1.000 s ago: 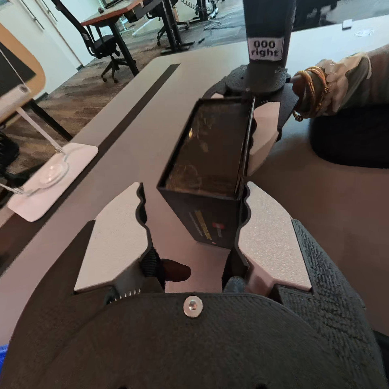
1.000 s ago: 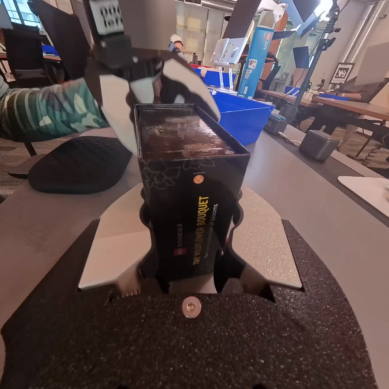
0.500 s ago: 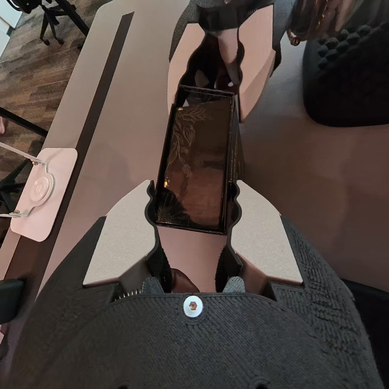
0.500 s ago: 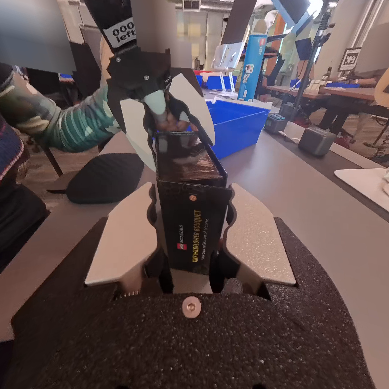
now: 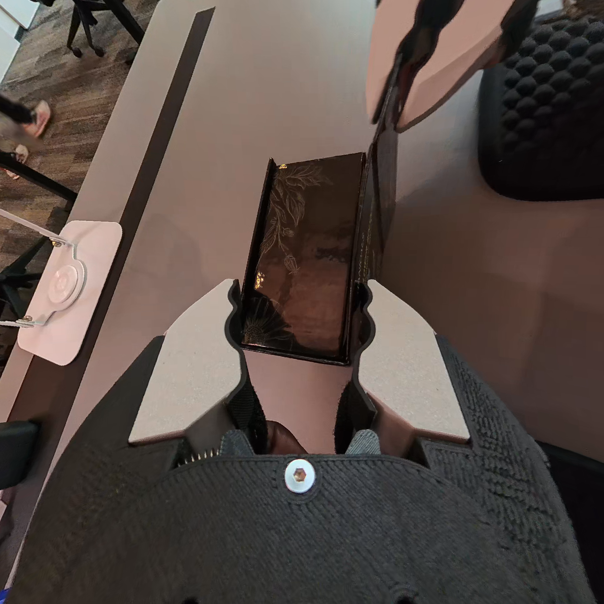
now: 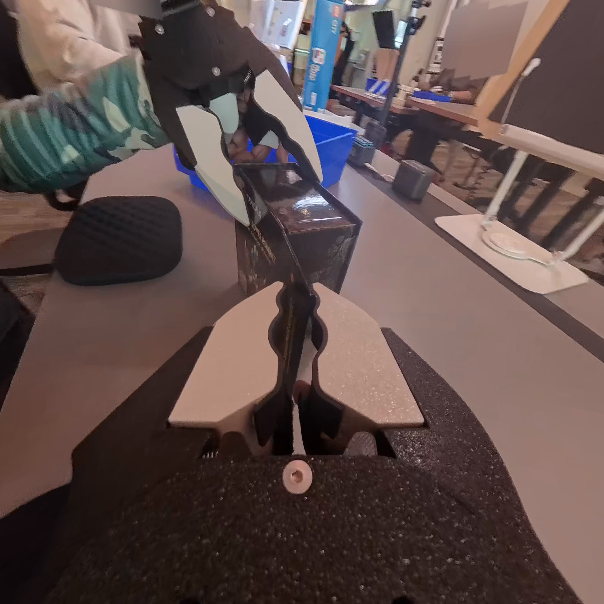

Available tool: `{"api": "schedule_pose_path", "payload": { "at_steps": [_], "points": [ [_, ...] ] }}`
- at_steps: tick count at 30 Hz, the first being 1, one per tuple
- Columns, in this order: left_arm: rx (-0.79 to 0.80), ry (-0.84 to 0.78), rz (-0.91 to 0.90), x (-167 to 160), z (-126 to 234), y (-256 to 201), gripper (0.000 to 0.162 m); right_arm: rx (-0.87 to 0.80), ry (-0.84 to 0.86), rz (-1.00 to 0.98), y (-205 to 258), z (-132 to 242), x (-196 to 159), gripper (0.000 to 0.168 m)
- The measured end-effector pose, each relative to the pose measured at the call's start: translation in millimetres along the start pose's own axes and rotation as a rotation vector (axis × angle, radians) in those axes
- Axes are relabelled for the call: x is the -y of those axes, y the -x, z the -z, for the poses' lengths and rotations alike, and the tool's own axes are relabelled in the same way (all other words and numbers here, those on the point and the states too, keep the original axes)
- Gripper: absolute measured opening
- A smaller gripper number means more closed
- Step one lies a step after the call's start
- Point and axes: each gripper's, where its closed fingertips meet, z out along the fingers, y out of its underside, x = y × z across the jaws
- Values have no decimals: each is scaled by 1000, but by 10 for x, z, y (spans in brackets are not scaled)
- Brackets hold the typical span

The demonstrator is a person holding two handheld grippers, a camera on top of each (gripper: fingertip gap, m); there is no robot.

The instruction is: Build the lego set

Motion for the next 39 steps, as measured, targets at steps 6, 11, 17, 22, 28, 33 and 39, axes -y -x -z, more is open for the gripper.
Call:
{"api": "schedule_pose_path", "payload": {
  "at_steps": [6, 11, 17, 22, 28, 33, 39],
  "points": [
    [8, 4, 4, -1, -3, 1, 71, -167, 111, 28, 252, -19, 23, 7],
    [1, 2, -5, 0, -4, 1, 70, -223, 208, 142, 292, -38, 21, 9],
    [11, -6, 1, -4, -2, 4, 70, -294, 237, 173, 311, -71, 24, 12],
    [1, 5, -13, -5, -2, 4, 70, -19, 47, 4, 346, -106, 3, 113],
    [2, 1, -12, -5, -1, 2, 70, 179, -45, -25, 3, -404, 105, 121],
    [-2, -4, -18, -4, 1, 2, 70, 359, -9, 55, 28, -666, 88, 91],
    [-40, 71, -54, -22, 4, -3, 84, 318, 5, 92, -39, -712, 45, 70]
  ]
}}
